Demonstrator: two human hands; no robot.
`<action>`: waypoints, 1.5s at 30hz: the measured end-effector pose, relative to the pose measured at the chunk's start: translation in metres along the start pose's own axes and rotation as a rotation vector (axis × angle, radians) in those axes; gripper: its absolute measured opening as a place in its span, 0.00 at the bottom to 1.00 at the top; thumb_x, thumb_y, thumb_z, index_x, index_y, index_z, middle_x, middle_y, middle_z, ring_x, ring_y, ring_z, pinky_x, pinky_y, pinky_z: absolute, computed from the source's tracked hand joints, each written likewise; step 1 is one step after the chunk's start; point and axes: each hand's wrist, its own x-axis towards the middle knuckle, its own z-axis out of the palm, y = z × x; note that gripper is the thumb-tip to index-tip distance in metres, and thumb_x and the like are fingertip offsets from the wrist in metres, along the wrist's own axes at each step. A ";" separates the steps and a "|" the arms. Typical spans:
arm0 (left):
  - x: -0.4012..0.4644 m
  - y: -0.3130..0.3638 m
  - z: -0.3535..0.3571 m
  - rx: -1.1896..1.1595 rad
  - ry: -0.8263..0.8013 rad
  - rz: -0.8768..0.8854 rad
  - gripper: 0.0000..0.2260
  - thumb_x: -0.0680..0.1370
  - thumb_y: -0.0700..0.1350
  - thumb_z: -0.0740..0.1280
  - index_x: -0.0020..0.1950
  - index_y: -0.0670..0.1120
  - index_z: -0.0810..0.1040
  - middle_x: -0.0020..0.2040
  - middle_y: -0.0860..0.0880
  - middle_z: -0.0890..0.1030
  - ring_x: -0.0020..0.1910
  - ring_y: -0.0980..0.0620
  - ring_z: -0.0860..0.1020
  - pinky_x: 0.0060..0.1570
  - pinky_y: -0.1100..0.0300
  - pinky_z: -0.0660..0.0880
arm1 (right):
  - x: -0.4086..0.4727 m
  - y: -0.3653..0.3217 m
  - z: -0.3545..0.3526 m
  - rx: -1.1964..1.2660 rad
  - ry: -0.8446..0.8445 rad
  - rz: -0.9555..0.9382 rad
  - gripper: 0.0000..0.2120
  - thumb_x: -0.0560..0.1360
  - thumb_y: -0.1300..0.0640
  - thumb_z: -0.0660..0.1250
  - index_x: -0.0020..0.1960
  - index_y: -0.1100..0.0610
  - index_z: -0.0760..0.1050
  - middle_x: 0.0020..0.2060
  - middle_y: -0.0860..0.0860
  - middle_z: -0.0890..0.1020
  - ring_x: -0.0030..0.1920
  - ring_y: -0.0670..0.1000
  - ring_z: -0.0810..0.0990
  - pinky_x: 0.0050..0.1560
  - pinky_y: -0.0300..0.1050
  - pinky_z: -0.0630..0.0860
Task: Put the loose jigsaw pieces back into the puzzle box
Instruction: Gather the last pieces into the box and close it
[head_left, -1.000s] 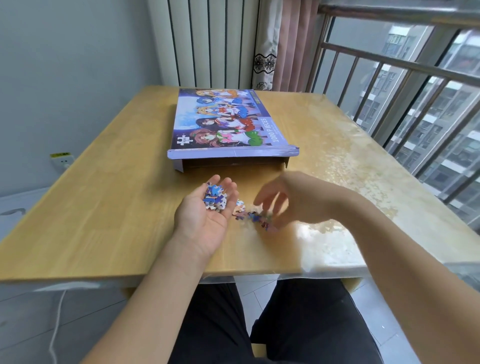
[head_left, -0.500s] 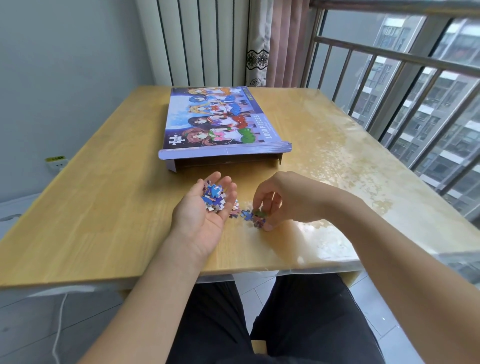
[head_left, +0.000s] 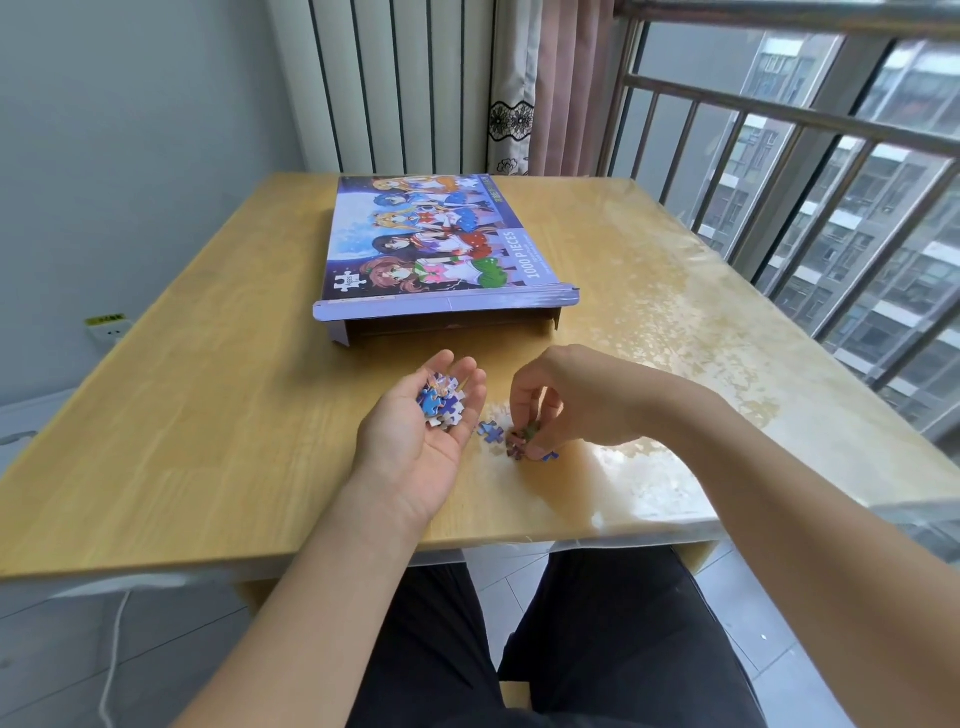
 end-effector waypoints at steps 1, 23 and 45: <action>0.000 -0.001 0.000 0.006 -0.003 -0.004 0.10 0.84 0.39 0.60 0.58 0.37 0.80 0.49 0.38 0.84 0.47 0.42 0.84 0.51 0.52 0.83 | 0.000 0.001 0.000 0.014 0.007 -0.008 0.12 0.67 0.58 0.81 0.48 0.55 0.82 0.39 0.46 0.84 0.42 0.49 0.82 0.44 0.46 0.80; 0.007 -0.009 0.013 0.025 0.013 0.008 0.12 0.85 0.42 0.59 0.61 0.36 0.78 0.56 0.36 0.83 0.56 0.41 0.84 0.57 0.51 0.81 | 0.001 -0.004 -0.005 -0.003 -0.030 0.029 0.14 0.68 0.60 0.80 0.46 0.50 0.78 0.40 0.45 0.84 0.37 0.45 0.81 0.36 0.39 0.77; -0.002 0.008 -0.006 -0.064 0.036 0.018 0.13 0.86 0.43 0.56 0.55 0.38 0.78 0.46 0.38 0.82 0.48 0.43 0.81 0.61 0.50 0.78 | -0.016 -0.001 -0.009 -0.089 0.045 0.113 0.17 0.65 0.56 0.83 0.52 0.52 0.84 0.43 0.47 0.84 0.44 0.50 0.82 0.42 0.41 0.78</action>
